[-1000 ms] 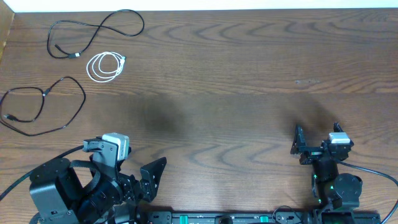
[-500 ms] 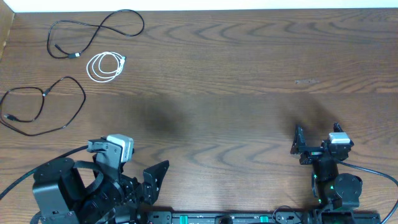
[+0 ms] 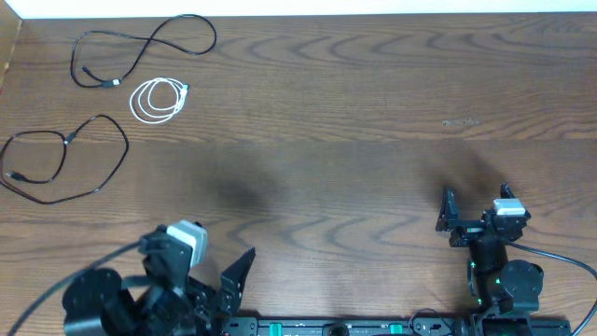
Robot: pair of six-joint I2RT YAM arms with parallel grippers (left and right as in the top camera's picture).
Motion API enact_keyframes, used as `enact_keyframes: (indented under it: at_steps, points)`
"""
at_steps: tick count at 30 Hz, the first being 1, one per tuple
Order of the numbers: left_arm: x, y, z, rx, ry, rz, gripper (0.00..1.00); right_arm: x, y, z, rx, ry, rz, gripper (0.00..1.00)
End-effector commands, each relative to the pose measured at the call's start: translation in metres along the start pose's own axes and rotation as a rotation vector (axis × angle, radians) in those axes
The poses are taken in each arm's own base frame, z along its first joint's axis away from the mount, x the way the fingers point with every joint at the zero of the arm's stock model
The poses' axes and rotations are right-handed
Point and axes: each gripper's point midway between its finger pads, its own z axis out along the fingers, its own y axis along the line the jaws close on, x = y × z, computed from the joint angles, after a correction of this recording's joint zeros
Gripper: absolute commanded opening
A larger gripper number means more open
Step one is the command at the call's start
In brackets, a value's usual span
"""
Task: Untangle cables
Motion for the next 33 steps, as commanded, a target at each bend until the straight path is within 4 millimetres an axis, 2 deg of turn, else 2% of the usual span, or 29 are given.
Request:
enact_keyframes:
  at_steps: [1, 4, 8, 17, 33]
  points:
    - [0.008, -0.004, -0.004, -0.007, -0.03, 0.041, 0.98, 0.001, 0.0, 0.0, 0.0, 0.0, -0.012, 0.99]
    - [0.026, 0.0, 0.001, -0.023, -0.034, 0.047, 0.98, 0.001, 0.0, 0.0, 0.0, 0.0, -0.012, 0.99]
    - [0.034, 0.011, 0.015, -0.036, -0.038, 0.051, 0.98, 0.001, 0.0, 0.0, 0.0, 0.0, -0.012, 0.99]
    - [0.028, 0.03, 0.037, -0.055, -0.102, 0.098, 0.98, 0.001, 0.0, 0.0, 0.0, 0.0, -0.012, 0.99]
    - [0.013, 0.057, 0.067, -0.108, -0.369, 0.291, 0.98, 0.001, 0.0, 0.0, 0.0, 0.0, -0.012, 0.99]
